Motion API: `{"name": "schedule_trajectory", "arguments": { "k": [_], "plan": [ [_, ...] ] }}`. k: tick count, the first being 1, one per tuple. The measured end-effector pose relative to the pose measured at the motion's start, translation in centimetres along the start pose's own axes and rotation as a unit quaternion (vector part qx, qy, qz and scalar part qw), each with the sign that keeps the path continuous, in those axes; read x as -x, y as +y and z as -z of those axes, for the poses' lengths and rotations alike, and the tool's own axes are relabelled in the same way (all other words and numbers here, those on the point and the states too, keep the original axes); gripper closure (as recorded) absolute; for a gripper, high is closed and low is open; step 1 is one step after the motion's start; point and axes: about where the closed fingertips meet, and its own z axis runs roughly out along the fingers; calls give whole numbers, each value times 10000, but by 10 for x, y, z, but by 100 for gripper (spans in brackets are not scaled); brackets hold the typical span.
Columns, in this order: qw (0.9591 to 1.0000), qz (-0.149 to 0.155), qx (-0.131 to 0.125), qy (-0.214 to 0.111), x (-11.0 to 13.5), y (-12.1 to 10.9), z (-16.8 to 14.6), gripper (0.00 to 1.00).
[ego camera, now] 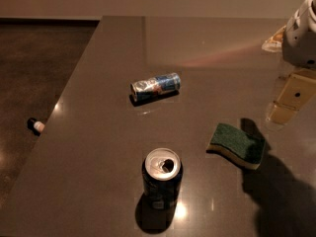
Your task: Place redbull can upright
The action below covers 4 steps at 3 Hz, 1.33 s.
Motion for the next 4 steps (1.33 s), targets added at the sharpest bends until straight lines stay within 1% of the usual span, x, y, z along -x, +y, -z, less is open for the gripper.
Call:
{"name": "schedule_trajectory", "arguments": {
  "k": [1,2,3,4],
  "plan": [
    [10000,0,-1,0,0,0,0,0],
    [9999,99,-6,-70,11,-4,-1,0],
    [9994,215,111,-257,26,-13,-9,0],
    [9962,621,393,-469,65,-30,-37,0]
  ]
}}
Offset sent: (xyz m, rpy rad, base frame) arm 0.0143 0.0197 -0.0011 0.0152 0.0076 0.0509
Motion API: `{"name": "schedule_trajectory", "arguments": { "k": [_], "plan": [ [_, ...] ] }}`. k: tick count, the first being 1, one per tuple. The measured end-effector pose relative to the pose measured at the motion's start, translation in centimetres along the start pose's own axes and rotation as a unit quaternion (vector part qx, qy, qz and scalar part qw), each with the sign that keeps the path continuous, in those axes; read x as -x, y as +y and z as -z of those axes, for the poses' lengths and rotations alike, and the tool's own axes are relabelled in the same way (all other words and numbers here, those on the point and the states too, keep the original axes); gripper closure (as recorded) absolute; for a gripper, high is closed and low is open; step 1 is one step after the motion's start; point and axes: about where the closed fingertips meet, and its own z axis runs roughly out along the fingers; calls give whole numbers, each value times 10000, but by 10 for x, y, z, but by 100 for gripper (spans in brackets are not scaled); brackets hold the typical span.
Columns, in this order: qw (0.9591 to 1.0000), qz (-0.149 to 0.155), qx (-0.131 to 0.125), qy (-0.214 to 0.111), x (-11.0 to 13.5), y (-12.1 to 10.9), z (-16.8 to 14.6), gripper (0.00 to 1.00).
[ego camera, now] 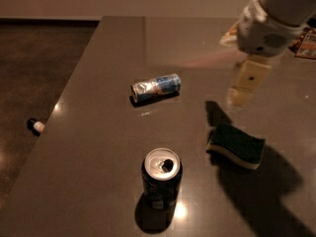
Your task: Place redbull can upright
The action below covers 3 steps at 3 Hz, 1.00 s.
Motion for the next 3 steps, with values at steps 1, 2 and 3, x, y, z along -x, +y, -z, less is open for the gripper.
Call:
{"name": "schedule_trajectory", "arguments": {
  "k": [1,2,3],
  "plan": [
    [9992,347,193,-79,29,-12,-25,0],
    [9964,797,287,-16,67,-20,-53,0],
    [9897,1319,502,232,107,-30,-97,0]
  ]
}}
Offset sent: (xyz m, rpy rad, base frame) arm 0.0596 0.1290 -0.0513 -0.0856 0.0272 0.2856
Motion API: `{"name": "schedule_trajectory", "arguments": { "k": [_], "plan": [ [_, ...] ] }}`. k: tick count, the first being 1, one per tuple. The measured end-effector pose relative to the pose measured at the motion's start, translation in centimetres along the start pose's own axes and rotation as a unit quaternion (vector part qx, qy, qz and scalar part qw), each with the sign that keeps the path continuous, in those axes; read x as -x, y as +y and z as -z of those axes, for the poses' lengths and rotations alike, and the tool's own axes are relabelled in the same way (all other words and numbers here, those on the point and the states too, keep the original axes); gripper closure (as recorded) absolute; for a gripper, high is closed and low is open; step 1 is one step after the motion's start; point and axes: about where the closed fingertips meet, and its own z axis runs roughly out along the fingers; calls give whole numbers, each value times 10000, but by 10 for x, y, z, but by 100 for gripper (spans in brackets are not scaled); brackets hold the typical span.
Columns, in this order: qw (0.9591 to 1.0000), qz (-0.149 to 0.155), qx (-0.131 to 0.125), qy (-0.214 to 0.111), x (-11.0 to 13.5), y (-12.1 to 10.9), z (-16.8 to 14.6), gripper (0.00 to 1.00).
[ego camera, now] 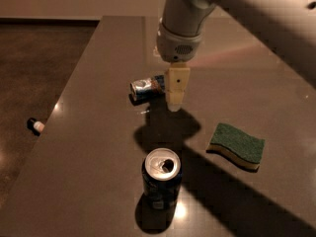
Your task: Place redbull can upright
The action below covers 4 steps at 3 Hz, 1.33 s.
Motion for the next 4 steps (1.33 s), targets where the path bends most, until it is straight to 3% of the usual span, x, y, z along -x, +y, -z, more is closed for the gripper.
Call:
{"name": "schedule_trajectory", "arguments": {
  "k": [3,4],
  "plan": [
    [9957,540,447,603,26,-21,-63,3],
    [9942,624,530,700,28,-21,-73,26]
  ]
}}
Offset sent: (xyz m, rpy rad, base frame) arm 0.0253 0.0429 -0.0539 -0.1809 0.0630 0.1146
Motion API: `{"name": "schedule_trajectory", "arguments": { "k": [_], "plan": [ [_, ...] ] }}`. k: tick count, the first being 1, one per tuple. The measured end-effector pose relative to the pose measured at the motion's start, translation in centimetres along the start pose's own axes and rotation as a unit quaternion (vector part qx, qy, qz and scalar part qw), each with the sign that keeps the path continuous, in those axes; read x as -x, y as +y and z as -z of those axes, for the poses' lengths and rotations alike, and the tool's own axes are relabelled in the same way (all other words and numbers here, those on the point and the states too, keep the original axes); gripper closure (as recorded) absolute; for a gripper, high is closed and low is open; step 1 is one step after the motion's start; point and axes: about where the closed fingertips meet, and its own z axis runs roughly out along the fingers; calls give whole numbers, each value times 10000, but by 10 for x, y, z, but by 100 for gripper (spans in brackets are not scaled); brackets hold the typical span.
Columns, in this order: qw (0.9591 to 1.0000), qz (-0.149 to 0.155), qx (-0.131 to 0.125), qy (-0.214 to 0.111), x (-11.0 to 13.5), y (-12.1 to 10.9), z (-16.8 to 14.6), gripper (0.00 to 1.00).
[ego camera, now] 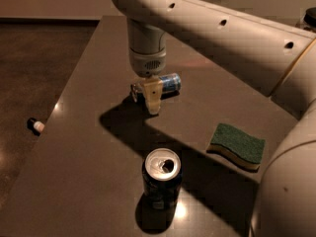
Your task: Place redbull can upright
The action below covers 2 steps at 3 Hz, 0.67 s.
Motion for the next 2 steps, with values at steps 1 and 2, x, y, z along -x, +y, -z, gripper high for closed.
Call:
{"name": "schedule_trajectory", "arguments": {
  "k": [1,2],
  "plan": [
    [10000,38,84,-23,-1,-2,-3,49],
    [9987,-205,40,-458,-21,-7,20,80]
  ]
}}
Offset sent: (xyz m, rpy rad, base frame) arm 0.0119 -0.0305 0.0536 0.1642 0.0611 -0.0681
